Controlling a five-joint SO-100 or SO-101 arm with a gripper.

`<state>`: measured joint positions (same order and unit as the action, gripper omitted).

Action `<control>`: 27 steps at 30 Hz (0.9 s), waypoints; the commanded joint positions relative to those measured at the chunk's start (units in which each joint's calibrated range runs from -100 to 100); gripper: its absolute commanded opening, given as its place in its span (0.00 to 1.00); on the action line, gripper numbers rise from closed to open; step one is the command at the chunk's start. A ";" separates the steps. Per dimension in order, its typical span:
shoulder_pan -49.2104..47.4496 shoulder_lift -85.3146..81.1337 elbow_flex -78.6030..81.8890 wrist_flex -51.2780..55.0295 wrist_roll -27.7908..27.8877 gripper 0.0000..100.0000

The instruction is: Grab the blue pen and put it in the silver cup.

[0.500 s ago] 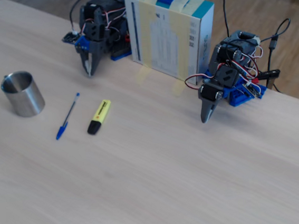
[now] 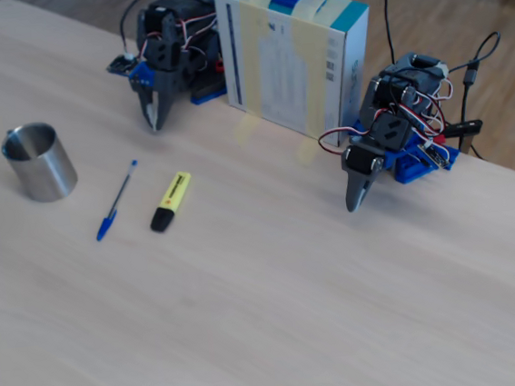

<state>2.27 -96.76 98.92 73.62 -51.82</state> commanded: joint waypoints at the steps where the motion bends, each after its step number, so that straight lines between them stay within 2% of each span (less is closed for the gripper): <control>1: 0.35 -0.42 0.81 1.50 0.17 0.02; 12: -2.53 -0.42 0.81 1.24 -0.25 0.04; 19: -6.02 0.41 -2.27 0.81 -0.30 0.20; 24: -6.54 0.50 -4.81 0.64 -0.51 0.28; 27: -6.45 2.82 -8.44 0.47 -3.26 0.30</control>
<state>-4.45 -96.76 97.20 73.62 -53.07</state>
